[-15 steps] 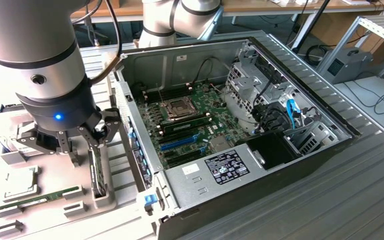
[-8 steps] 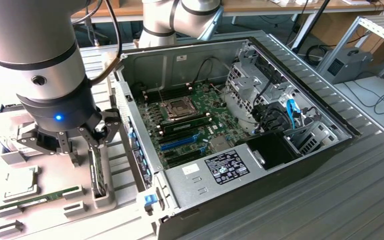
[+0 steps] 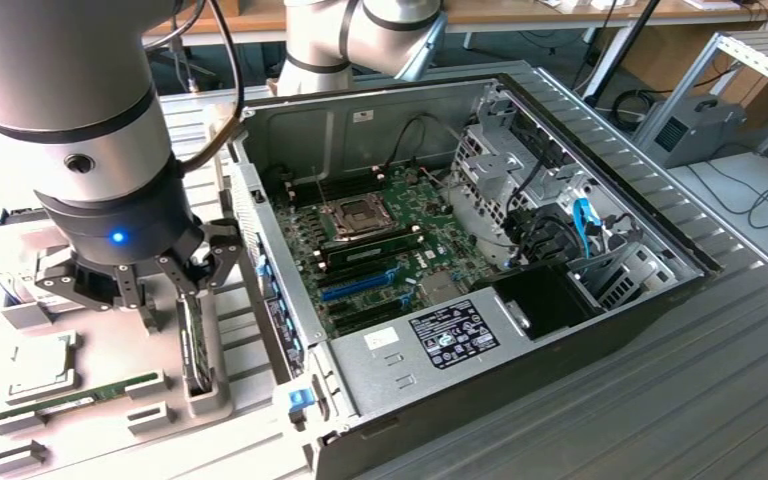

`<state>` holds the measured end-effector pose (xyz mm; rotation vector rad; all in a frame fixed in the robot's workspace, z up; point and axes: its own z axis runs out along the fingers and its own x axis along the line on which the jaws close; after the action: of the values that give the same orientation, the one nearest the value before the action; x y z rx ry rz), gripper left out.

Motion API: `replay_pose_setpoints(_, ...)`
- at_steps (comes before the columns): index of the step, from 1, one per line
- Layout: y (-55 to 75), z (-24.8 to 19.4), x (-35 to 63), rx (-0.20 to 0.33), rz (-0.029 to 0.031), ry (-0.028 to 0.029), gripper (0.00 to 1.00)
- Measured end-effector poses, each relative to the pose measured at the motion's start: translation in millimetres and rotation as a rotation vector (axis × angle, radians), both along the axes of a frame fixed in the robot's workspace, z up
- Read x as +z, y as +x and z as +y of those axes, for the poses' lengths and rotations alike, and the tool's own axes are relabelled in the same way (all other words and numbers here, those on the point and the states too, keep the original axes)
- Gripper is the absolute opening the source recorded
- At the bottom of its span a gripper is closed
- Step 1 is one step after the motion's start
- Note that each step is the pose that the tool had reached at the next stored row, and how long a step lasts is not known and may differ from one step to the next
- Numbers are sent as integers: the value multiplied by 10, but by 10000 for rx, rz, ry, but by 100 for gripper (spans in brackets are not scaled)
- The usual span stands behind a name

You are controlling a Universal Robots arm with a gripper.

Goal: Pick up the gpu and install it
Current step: 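Pick up the gpu and move the gpu toward the slot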

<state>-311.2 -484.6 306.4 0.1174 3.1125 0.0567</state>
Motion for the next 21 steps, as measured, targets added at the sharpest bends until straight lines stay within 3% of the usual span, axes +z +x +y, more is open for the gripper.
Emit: replay_pose_setpoints(21, 0, 0, -50, 0, 0, 0, 42)
